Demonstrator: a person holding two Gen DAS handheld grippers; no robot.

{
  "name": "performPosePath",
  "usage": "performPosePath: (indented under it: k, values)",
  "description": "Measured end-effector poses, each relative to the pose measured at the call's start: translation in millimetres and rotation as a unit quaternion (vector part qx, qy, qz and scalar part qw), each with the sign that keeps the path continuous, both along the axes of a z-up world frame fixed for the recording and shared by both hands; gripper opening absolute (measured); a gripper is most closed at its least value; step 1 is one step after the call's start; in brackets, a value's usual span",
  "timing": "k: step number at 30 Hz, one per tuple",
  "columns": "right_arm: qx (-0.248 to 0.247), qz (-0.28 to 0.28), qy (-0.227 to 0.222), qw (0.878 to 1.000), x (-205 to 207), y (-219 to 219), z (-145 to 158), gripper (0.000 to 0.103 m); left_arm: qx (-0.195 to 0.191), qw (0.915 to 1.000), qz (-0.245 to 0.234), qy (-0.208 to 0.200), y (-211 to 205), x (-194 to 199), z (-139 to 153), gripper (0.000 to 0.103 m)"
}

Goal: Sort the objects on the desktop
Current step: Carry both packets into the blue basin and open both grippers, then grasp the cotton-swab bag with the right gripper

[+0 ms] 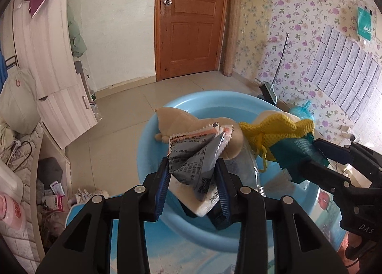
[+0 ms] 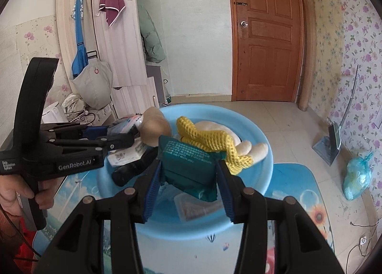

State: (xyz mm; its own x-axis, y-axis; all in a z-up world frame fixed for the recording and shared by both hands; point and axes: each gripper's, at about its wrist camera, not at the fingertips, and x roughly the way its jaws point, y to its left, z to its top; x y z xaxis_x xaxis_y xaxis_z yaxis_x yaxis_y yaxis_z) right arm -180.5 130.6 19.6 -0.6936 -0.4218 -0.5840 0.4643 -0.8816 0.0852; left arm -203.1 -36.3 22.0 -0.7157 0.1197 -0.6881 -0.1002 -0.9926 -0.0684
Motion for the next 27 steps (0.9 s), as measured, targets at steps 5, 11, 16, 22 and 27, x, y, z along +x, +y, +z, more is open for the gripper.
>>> performPosePath:
  k: [5,11,16,22,27]
  values:
    - [0.005,0.0,0.002,1.0,-15,-8,-4,0.045,0.003,0.9998,-0.012,-0.012,3,-17,-9,0.045]
    - [0.001,0.013,-0.008,1.0,-14,-9,-9,0.048,0.012,0.9994,-0.032,-0.003,12,-9,-13,0.072]
    - [0.001,0.015,-0.019,1.0,-3,-6,-12,0.052,0.013,0.9994,-0.031,0.009,13,5,-6,0.081]
    - [0.0,0.014,-0.017,1.0,13,3,-12,0.061,0.017,0.9994,-0.024,0.018,15,27,1,0.086]
    - [-0.008,-0.002,-0.023,1.0,23,14,-14,0.061,0.02,0.9995,-0.019,0.018,18,45,3,0.091]
